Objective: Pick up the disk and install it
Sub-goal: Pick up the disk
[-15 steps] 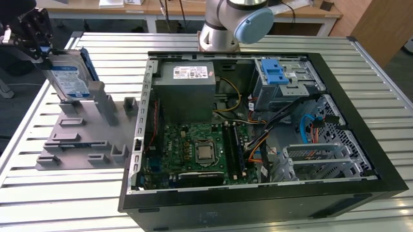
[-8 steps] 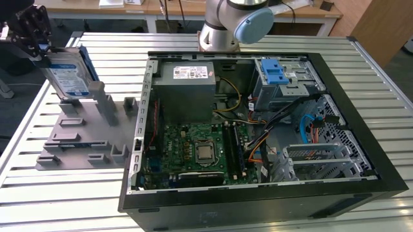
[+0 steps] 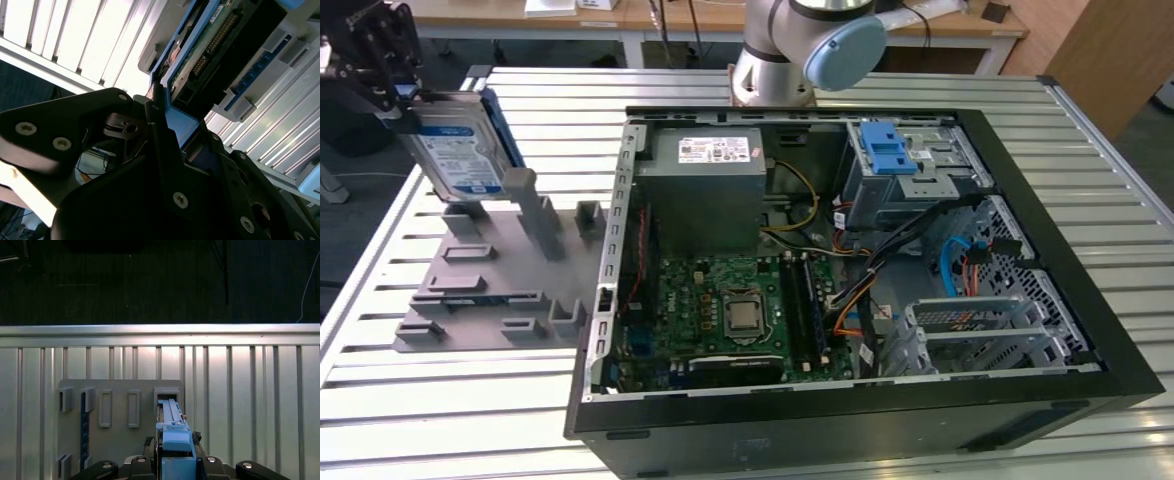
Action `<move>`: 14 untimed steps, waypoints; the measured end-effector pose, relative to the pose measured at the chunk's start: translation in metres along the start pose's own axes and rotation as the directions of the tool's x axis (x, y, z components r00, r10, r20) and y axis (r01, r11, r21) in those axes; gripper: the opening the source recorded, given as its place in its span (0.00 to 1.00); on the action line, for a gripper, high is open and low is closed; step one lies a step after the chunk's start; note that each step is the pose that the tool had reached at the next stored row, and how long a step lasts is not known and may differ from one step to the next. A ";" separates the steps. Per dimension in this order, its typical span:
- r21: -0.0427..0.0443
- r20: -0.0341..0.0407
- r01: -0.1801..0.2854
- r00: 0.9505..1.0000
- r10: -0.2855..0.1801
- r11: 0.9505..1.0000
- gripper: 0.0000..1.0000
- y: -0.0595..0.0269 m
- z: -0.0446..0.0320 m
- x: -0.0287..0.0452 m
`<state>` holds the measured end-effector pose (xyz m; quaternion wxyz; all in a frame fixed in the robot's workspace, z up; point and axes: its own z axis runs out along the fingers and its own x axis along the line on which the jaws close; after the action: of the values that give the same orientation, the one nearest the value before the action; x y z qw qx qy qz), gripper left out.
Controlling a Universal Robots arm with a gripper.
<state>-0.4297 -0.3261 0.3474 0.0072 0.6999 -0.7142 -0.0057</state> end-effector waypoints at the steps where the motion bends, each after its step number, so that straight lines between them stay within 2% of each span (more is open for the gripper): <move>1: 0.000 0.000 0.000 1.000 0.000 1.000 0.36 0.0000 -0.0011 0.0000; 14: 0.000 0.000 0.000 1.000 0.000 1.000 0.36 0.0003 -0.0135 0.0000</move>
<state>-0.4297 -0.3261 0.3609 0.0072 0.6999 -0.7142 -0.0057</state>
